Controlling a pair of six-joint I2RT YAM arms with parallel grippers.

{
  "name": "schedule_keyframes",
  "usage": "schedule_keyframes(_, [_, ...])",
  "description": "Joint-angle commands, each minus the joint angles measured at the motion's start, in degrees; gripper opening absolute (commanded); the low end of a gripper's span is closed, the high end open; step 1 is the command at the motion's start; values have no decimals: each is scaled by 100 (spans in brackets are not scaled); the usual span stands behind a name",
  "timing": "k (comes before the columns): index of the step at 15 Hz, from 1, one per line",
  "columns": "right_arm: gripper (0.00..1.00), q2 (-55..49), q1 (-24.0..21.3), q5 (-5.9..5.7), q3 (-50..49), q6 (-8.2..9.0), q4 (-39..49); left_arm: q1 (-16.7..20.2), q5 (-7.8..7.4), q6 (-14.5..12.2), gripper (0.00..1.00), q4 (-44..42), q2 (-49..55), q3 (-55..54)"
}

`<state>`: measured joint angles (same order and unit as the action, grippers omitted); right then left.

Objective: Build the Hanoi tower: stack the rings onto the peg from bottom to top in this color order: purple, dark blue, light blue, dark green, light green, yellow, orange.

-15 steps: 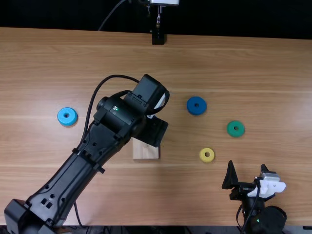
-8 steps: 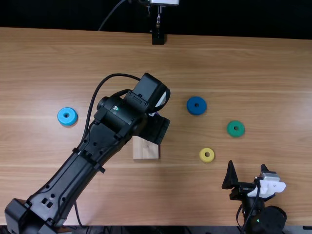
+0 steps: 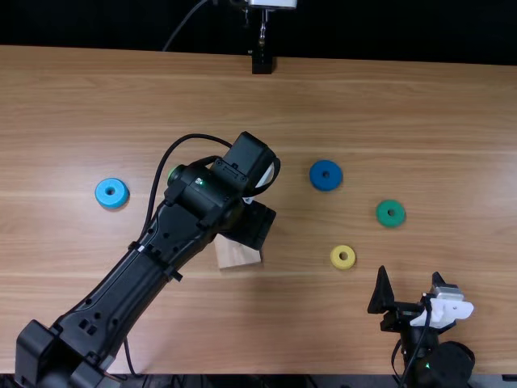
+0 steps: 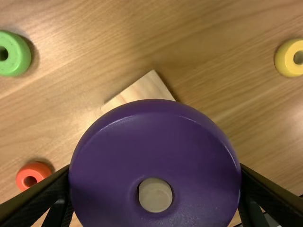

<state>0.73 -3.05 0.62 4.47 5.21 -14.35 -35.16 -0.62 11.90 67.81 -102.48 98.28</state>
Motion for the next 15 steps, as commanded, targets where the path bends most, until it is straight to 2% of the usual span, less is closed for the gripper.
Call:
schedule_keyframes(1, [100, -73, -73, 12, -368, 17, -406, 79, -22, 12, 0, -10, -44, -37])
schedule_keyframes(2, [100, -73, -73, 12, -368, 17, -406, 79, -33, 2, 10, -21, -44, -37])
schedule_keyframes(3, [100, -73, -73, 12, -368, 17, -406, 70, -22, -9, 45, -63, -44, -19])
schedule_keyframes(4, [100, -73, -73, 12, -368, 17, -406, 79, -33, -9, 87, -115, -44, -19])
schedule_keyframes(5, [100, -73, -73, 12, -368, 17, -406, 70, -33, 2, 100, -158, -44, -19])
schedule_keyframes(7, [100, -73, -73, 12, -368, 17, -406, 79, -106, 2, 100, -158, -44, -2])
schedule_keyframes(12, [100, -73, -73, 12, -368, 6, -406, 106, -96, -9, 100, -221, 35, 323])
schedule_keyframes(15, [100, -73, -73, 12, -368, 17, -406, 457, -33, -19, 100, -1012, 140, 482])
